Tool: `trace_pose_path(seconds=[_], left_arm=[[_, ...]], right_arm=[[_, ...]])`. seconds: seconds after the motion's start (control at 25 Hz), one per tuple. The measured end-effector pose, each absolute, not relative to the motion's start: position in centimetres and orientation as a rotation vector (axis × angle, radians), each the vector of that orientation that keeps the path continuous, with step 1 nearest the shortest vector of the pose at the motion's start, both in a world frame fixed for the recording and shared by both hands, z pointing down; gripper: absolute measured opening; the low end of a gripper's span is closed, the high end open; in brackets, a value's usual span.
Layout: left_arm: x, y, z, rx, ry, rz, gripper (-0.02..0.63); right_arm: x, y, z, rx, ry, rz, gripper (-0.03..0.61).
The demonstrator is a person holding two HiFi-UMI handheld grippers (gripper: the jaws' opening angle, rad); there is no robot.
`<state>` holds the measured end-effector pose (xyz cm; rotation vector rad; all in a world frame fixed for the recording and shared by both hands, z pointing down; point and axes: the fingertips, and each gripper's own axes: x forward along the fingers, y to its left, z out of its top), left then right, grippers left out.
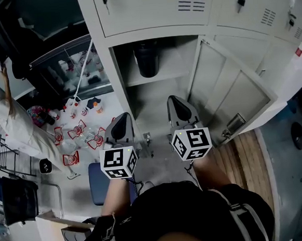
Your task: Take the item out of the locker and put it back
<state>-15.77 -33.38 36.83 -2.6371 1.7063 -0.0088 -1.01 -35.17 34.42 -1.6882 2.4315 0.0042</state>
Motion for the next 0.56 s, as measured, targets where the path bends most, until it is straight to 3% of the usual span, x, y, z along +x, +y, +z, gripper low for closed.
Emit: trace_pose_path(seconds=[0.56], left_arm=[[-13.9, -32.7, 36.3, -2.602, 1.736, -0.003, 0.012]], right_arm=[[0.1, -34.9, 34.5, -1.638, 2.464, -0.015, 0.012]])
